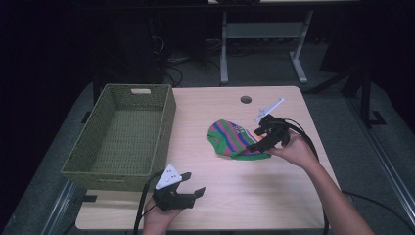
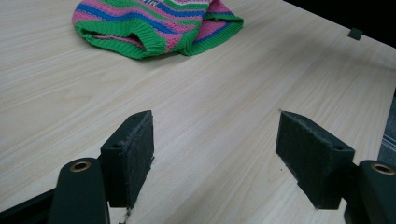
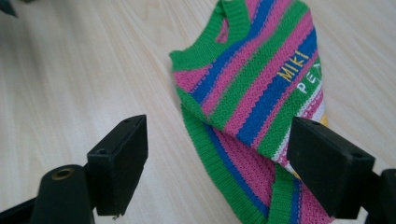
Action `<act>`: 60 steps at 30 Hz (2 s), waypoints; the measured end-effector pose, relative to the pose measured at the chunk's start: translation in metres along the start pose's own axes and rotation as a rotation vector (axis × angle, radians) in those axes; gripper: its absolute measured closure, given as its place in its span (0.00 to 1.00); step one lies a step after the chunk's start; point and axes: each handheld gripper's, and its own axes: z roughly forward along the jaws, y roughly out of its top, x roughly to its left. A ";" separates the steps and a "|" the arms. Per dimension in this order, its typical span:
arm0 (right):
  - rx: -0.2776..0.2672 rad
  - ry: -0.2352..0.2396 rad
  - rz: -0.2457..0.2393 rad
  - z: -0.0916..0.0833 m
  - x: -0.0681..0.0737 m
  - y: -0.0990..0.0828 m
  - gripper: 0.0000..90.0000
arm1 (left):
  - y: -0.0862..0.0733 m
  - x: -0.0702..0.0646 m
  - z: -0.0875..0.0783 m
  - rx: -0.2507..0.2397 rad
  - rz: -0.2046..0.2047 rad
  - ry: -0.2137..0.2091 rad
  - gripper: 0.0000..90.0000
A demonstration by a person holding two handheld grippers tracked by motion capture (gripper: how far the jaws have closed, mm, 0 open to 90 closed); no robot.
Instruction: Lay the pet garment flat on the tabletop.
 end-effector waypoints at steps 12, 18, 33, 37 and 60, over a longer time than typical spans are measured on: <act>0.087 -0.007 0.004 0.035 -0.007 0.008 0.23 | 0.000 0.000 -0.001 -0.002 0.000 0.000 0.31; 0.134 0.000 0.009 0.047 -0.011 0.009 0.24 | 0.000 -0.001 -0.001 -0.003 0.005 0.002 0.31; 0.175 -0.058 0.000 0.066 -0.015 0.012 0.24 | 0.000 -0.001 -0.001 0.001 0.001 0.000 0.31; 0.187 -0.075 0.011 0.070 -0.018 0.013 0.24 | 0.000 -0.002 -0.001 -0.002 0.002 -0.003 0.31; 0.262 -0.145 0.105 0.088 -0.021 0.018 0.52 | -0.001 -0.002 0.000 0.002 -0.002 -0.004 0.31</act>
